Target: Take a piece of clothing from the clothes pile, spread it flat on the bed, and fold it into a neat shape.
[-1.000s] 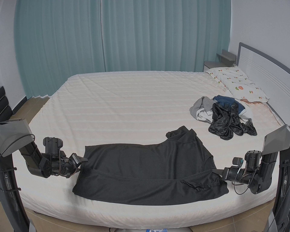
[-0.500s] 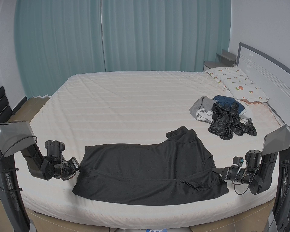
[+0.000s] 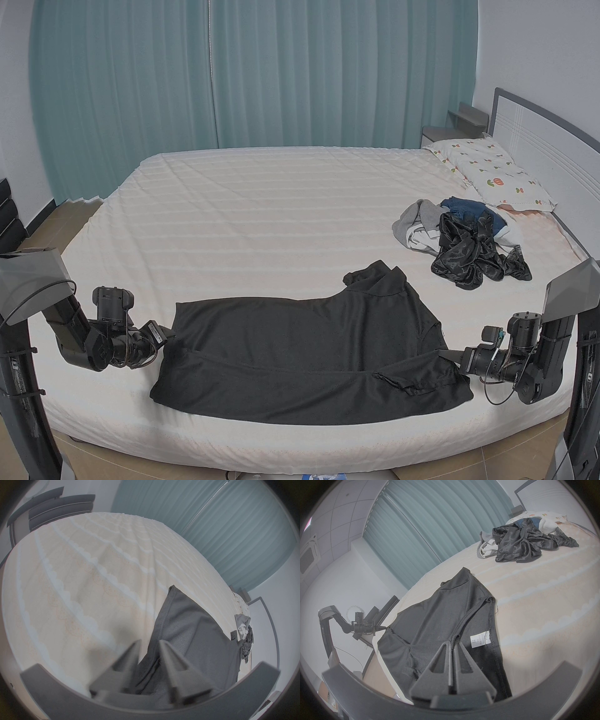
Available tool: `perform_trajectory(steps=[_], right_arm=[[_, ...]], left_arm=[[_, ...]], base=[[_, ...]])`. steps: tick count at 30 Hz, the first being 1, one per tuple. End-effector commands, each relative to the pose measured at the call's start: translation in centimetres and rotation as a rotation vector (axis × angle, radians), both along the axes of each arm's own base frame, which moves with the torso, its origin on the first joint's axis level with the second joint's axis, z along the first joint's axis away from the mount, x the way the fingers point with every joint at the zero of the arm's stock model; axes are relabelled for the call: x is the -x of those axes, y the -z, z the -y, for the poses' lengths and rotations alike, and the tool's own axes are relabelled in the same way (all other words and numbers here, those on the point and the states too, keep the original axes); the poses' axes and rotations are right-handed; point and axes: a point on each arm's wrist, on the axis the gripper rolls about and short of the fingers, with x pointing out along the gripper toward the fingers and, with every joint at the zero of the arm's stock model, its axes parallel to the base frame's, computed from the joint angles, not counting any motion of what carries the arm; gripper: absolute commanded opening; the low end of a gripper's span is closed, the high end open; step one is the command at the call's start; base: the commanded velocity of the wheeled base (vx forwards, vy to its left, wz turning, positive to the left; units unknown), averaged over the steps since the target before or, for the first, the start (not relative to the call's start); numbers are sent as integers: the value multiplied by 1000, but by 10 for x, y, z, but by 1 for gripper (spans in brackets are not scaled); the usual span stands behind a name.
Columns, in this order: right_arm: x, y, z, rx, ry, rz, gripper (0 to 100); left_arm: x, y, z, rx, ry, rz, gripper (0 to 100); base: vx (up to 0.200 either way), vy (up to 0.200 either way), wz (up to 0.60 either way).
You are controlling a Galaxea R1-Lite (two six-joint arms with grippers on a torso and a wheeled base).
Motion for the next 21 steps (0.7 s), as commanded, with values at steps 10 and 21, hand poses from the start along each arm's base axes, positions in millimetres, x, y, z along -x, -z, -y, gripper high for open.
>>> perform_trajectory(steps=[10,21], right_arm=[[0,2,-1,0,-5,-5,0],[0,2,-1,0,-5,-6,0]], left_arm=[[13,-16,16,127,160,141,100],[14,4,26,91,216,132,100]], base=[[0,0,0],[0,0,0]])
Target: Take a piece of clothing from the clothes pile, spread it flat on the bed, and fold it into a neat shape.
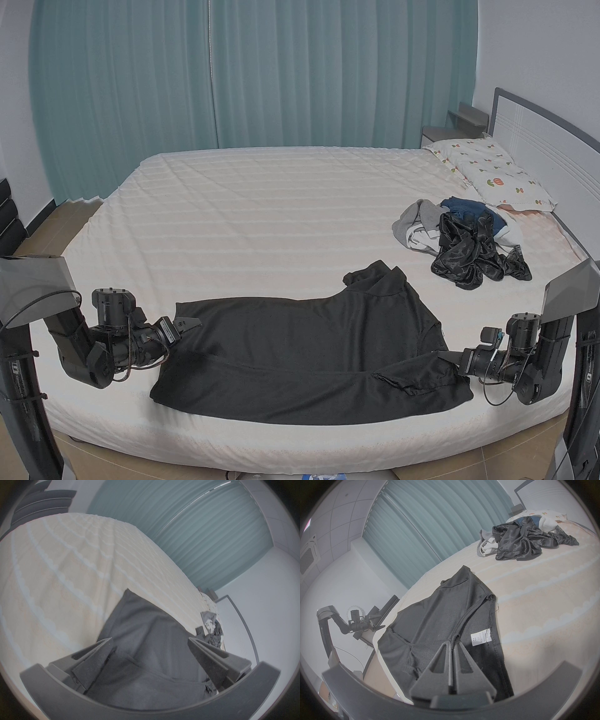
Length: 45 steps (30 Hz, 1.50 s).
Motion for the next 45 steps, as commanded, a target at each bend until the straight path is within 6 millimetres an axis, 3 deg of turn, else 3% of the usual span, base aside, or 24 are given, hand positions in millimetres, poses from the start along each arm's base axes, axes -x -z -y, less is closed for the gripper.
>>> perform_trajectory(steps=[1,17,18,36,45], right_arm=[[0,0,0,0,0,-2,0],[1,1,0,0,0,-3,0],[1,1,0,0,0,-3,0],[4,-5,0,-13,5,4,0],[16,-25,-1,-30,1,42,0]], left_arm=[[1,10,1,-2,5,-34,100],[3,26,1,-43,29,-65,100],[3,27,1,-52,34,-66,0],[18,19,-3,-90,3,-23,0],[38,-4,-4,-83,-7,23,0]], base=[[0,0,0],[0,0,0],[0,0,0],[0,0,0],[0,0,0]])
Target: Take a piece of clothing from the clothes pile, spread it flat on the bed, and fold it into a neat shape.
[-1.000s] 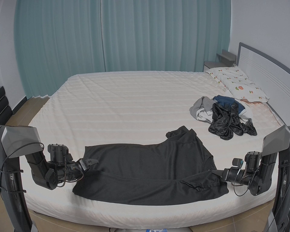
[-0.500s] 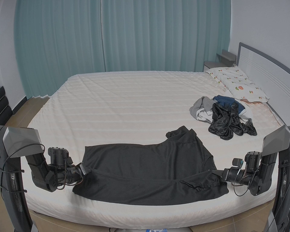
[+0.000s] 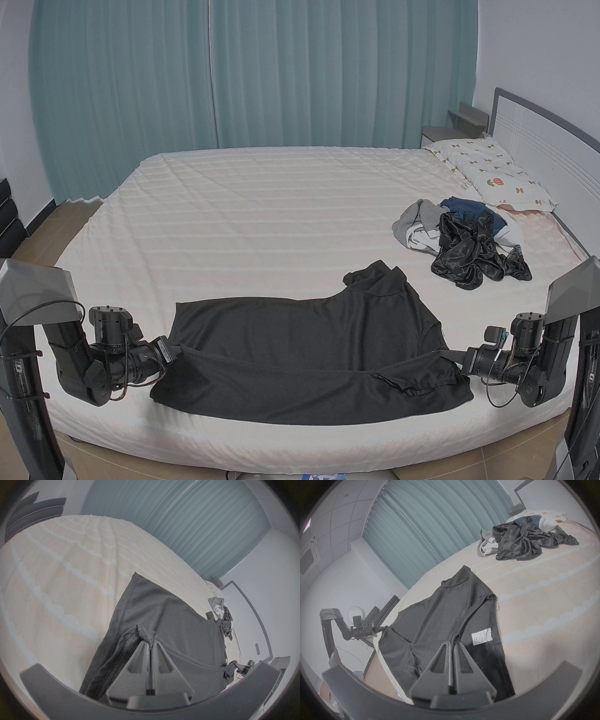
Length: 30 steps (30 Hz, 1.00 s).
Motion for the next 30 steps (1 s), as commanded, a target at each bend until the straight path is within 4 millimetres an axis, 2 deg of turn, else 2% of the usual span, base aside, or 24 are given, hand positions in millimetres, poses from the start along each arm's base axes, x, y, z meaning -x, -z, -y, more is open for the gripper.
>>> perform_trajectory(steps=[1,7,16,26,30], right_arm=[[6,-14,0,-1,-4,33,0],[17,-26,1,0,-1,46,0],[24,-42,1,-4,-3,85,0],[45,-60,1,-40,-79,106,0],[50,-66,1,-36,-84,124,0]], left_arm=[[10,-16,-1,5,-5,30,0],[32,-39,-3,9,-13,69,0],[52,-51,-10,-9,-28,82,0],[77,-60,-10,-119,57,71,0],[88,-74,-10,-128,67,52,0]], base=[[0,0,0],[0,0,0],[0,0,0],[0,0,0],[0,0,0]])
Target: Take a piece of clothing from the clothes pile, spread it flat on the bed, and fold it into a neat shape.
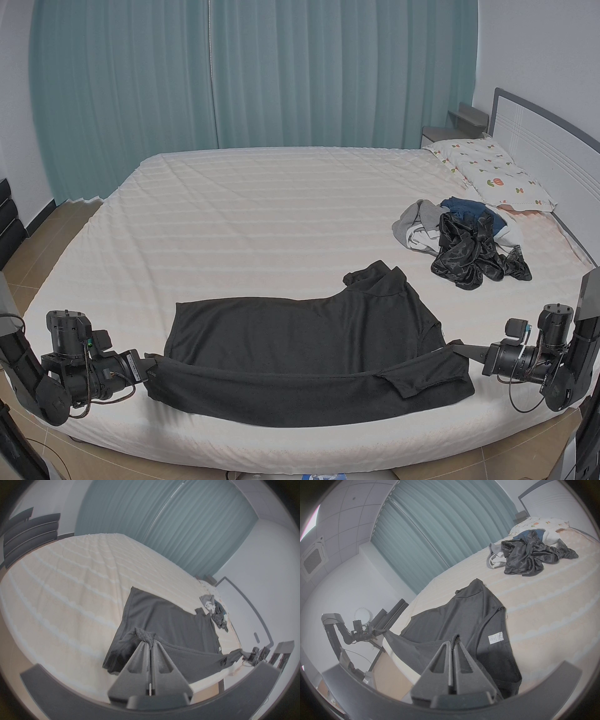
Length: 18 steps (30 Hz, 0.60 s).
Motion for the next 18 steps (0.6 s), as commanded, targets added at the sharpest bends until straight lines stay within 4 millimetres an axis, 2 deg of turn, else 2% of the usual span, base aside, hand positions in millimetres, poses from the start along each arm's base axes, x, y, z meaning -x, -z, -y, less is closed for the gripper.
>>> perform_trajectory(steps=[1,10,18], right_arm=[[8,-13,2,3,1,47,0],[17,-8,3,35,-7,30,0],[19,-1,2,67,-26,20,0]], left_arm=[[11,-23,1,-21,17,37,0],[10,-29,0,-60,12,-133,0],[6,-18,1,-64,16,-210,0]], base=[[0,0,0],[0,0,0],[0,0,0]])
